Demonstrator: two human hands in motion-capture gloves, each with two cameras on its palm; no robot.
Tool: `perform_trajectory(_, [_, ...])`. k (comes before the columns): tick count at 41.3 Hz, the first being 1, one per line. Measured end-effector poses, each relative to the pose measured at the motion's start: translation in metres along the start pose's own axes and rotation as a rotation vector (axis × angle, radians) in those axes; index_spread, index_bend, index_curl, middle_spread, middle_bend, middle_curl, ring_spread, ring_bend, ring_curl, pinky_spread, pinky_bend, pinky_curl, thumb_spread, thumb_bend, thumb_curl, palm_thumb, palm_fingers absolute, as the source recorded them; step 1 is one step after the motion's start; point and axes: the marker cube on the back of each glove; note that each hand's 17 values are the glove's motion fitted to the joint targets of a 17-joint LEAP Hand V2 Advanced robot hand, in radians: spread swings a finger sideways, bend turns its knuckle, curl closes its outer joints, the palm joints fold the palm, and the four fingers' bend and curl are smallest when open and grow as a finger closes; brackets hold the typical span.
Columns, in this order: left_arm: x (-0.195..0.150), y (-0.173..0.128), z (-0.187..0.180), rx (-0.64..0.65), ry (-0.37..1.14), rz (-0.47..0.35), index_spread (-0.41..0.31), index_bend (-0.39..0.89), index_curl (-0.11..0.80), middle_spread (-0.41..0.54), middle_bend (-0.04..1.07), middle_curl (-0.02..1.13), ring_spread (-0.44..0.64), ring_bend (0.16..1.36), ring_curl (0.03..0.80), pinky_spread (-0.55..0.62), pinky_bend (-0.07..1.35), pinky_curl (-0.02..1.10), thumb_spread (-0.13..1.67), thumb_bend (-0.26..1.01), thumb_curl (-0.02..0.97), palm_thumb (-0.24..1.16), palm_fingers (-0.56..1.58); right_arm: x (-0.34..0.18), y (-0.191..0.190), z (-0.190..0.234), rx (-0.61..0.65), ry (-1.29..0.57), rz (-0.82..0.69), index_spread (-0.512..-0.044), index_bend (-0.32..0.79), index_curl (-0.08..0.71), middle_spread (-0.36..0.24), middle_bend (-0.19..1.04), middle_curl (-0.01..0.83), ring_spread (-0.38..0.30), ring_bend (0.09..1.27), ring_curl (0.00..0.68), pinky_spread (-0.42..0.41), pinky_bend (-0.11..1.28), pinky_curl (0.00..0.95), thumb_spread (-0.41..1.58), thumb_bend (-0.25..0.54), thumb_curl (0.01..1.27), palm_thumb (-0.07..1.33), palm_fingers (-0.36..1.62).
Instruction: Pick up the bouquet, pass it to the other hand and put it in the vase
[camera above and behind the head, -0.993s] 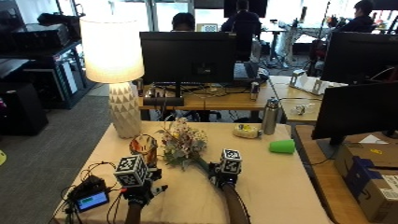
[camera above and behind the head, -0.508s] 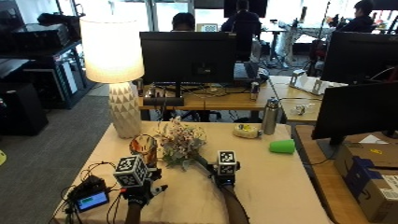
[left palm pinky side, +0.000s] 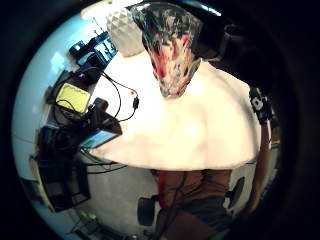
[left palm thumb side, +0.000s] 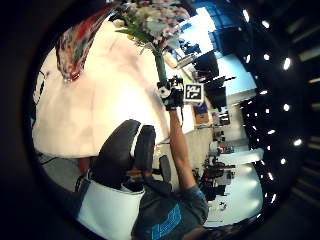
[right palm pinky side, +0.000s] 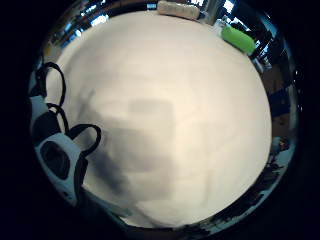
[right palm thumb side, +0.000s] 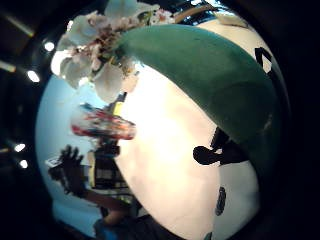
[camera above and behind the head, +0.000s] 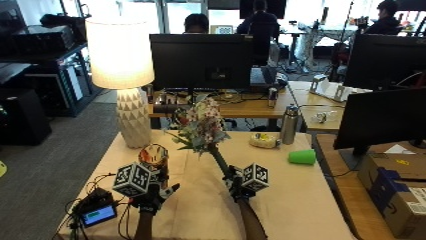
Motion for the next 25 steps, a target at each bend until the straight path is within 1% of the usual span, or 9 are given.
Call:
perform_trajectory(3, [0.009,-0.005,-0.006,0.051,0.15,0.022,-0.06,0.13,0.261,0.114,0.18,0.29,0.19,0.67,0.302,0.35,0.56,0.35,0.99,-0.03,0.296,0.25,0.3,-0.016,0.005,-0.015,0.064,-0.154,-0.05,-0.264,0.16,0.307,-0.181,0.75,0.57,-0.19,1.02,0.548,-0.278,0.76,0.455,0.86,-0.015,0.56,0.98,1.36])
perform_trajectory(7, [0.022,-0.019,-0.008,0.102,0.415,0.081,-0.063,0.13,0.26,0.091,0.2,0.3,0.16,0.68,0.307,0.33,0.54,0.35,1.0,-0.02,0.298,0.26,0.36,-0.04,0.016,-0.031,0.088,-0.361,-0.109,-0.266,0.16,0.323,-0.182,0.76,0.58,-0.19,1.04,0.551,-0.283,0.77,0.461,0.83,-0.016,0.58,0.98,1.35])
perform_trajectory(11, [0.034,-0.031,-0.007,0.078,0.624,0.119,-0.064,0.12,0.258,0.057,0.22,0.32,0.12,0.68,0.306,0.3,0.51,0.34,1.0,-0.02,0.3,0.27,0.42,-0.06,0.027,-0.039,0.086,-0.528,-0.175,-0.266,0.16,0.338,-0.182,0.77,0.587,-0.19,1.05,0.552,-0.286,0.78,0.465,0.81,-0.023,0.59,0.98,1.34])
perform_trajectory(12, [0.037,-0.034,-0.006,0.07,0.656,0.127,-0.064,0.12,0.258,0.046,0.23,0.32,0.11,0.68,0.305,0.29,0.5,0.34,0.99,-0.02,0.301,0.28,0.44,-0.064,0.028,-0.039,0.088,-0.566,-0.201,-0.267,0.17,0.343,-0.182,0.77,0.589,-0.19,1.05,0.553,-0.287,0.78,0.466,0.8,-0.022,0.6,0.98,1.34])
perform_trajectory(13, [0.04,-0.037,-0.005,0.066,0.682,0.133,-0.064,0.12,0.255,0.058,0.2,0.31,0.12,0.67,0.303,0.3,0.51,0.34,1.0,-0.03,0.299,0.27,0.4,-0.069,0.029,-0.04,0.093,-0.612,-0.239,-0.265,0.16,0.345,-0.182,0.77,0.59,-0.189,1.05,0.553,-0.287,0.78,0.467,0.8,-0.02,0.6,0.98,1.34])
perform_trajectory(16, [0.056,-0.048,-0.005,0.079,0.737,0.129,-0.065,0.11,0.252,0.017,0.24,0.33,0.09,0.68,0.309,0.28,0.48,0.34,1.0,-0.02,0.306,0.3,0.46,-0.092,0.037,-0.044,0.109,-0.798,-0.386,-0.265,0.16,0.357,-0.182,0.77,0.594,-0.189,1.05,0.553,-0.284,0.78,0.469,0.79,-0.022,0.61,0.98,1.33])
perform_trajectory(19, [0.073,-0.057,-0.004,0.123,0.746,0.116,-0.049,0.08,0.24,0.005,0.25,0.35,0.08,0.68,0.315,0.26,0.48,0.35,1.0,-0.02,0.309,0.32,0.46,-0.107,0.045,-0.044,0.095,-0.874,-0.418,-0.265,0.16,0.366,-0.182,0.77,0.598,-0.189,1.06,0.553,-0.283,0.78,0.471,0.78,-0.022,0.62,0.98,1.33])
perform_trajectory(23, [0.097,-0.061,-0.009,0.168,0.812,0.137,-0.025,0.08,0.226,-0.006,0.25,0.36,0.07,0.69,0.321,0.25,0.48,0.35,1.0,-0.02,0.314,0.34,0.45,-0.131,0.058,-0.052,0.091,-1.032,-0.501,-0.264,0.16,0.377,-0.182,0.77,0.602,-0.19,1.06,0.552,-0.282,0.78,0.472,0.77,-0.022,0.63,0.97,1.33])
perform_trajectory(25, [0.105,-0.063,-0.01,0.188,0.835,0.151,-0.013,0.07,0.219,-0.01,0.25,0.36,0.07,0.69,0.323,0.25,0.48,0.36,1.0,-0.02,0.318,0.36,0.45,-0.136,0.061,-0.053,0.101,-1.037,-0.518,-0.265,0.16,0.382,-0.182,0.78,0.603,-0.19,1.06,0.552,-0.283,0.79,0.473,0.77,-0.023,0.64,0.97,1.33])
